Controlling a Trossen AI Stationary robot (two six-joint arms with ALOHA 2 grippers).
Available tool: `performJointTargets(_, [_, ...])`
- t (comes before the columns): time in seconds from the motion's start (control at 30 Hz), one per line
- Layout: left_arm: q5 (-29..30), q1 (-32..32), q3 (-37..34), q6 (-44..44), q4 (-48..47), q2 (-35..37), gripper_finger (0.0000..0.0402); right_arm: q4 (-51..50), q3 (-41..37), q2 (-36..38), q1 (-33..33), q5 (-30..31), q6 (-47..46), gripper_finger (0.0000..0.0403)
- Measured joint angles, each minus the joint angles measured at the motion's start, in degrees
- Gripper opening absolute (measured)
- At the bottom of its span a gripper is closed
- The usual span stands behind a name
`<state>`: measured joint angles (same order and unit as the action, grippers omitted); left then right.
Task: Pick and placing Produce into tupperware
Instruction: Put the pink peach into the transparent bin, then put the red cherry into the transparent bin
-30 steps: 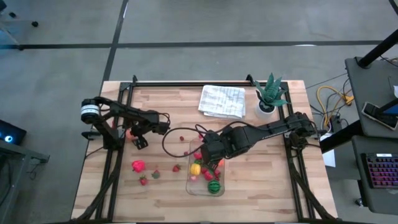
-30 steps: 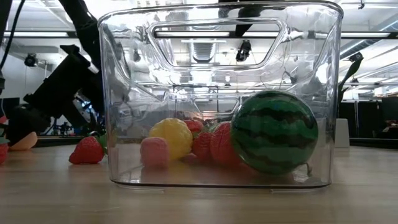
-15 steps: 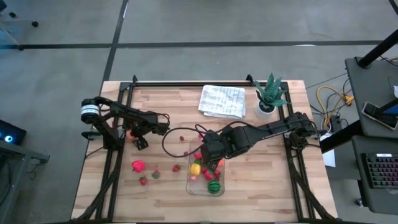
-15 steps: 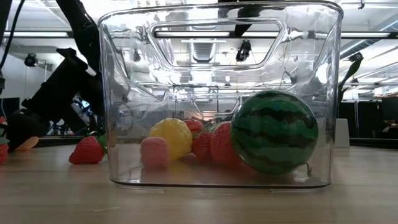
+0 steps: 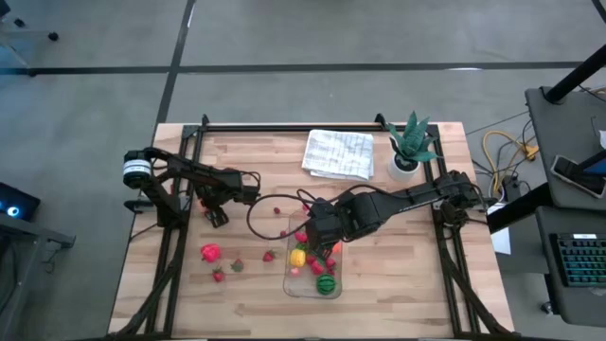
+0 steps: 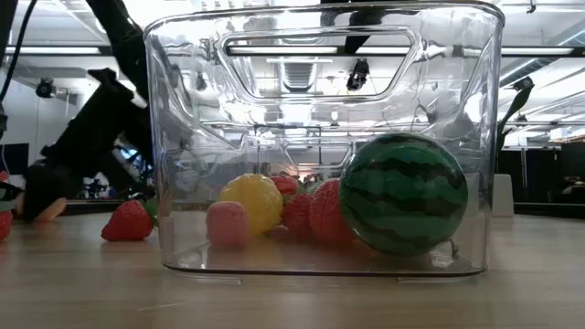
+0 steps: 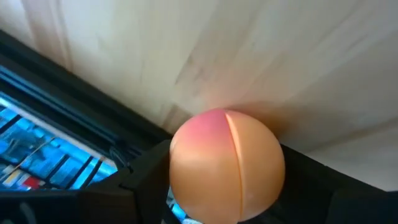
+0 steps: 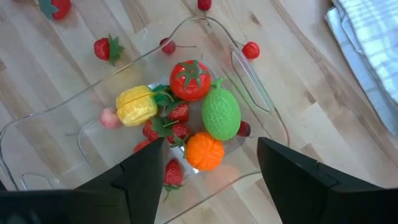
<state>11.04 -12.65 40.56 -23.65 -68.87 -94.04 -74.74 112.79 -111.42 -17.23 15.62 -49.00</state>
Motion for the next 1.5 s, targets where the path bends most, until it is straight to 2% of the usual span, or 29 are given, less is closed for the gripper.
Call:
performJointTargets(0.13, [-0.1, 0.5, 3.6, 0.0, -0.7, 1.4, 0.0234, 0.0, 0.0, 0.0, 0.0, 0.9, 0.2, 0.0242])
performJointTargets(0.33, [-1.4, 4.2, 12.4, 1.8, 5.0, 10.0, 0.0244, -0.4, 0.0, 2.7, -0.2, 5.9, -1.3, 0.0242])
performJointTargets(0.5, [-8.7, 10.7, 18.4, 3.0, 21.0, 19.8, 0.0245, -4.3, 0.1, 7.0, -0.5, 11.3, -5.9, 0.0242])
performJointTargets(0.67, [-9.3, 18.3, 19.6, 3.1, 41.2, 23.7, 0.0246, -12.2, 0.0, 10.9, -1.0, 16.3, -13.1, 0.0242])
performJointTargets(0.77, [-9.5, 21.4, 19.2, 3.5, 50.2, 21.5, 0.0246, -15.6, -0.1, 13.0, -1.8, 18.0, -17.5, 0.0242])
performJointTargets(0.87, [-9.2, 22.6, 19.1, 3.6, 54.1, 16.0, 0.0246, -15.3, -0.8, 15.3, -2.7, 19.2, -19.1, 0.0242])
performJointTargets(1.03, [-9.8, 22.5, 20.4, 3.0, 54.4, 6.2, 0.0246, -15.3, -1.6, 17.0, -3.7, 19.5, -21.3, 0.0242])
performJointTargets(1.13, [-12.8, 22.6, 22.6, 1.7, 54.6, 2.9, 0.0246, -15.3, -2.2, 17.1, -4.3, 18.8, -21.5, 0.0242])
performJointTargets(1.27, [-13.3, 22.7, 24.7, -1.5, 55.1, 1.5, 0.0259, -15.3, -3.7, 16.9, -5.0, 17.5, -22.6, 0.0242])
performJointTargets(1.5, [-12.0, 22.5, 25.3, -1.5, 54.6, 3.4, 0.0325, -15.3, -4.7, 16.3, -5.8, 15.5, -22.6, 0.0242])
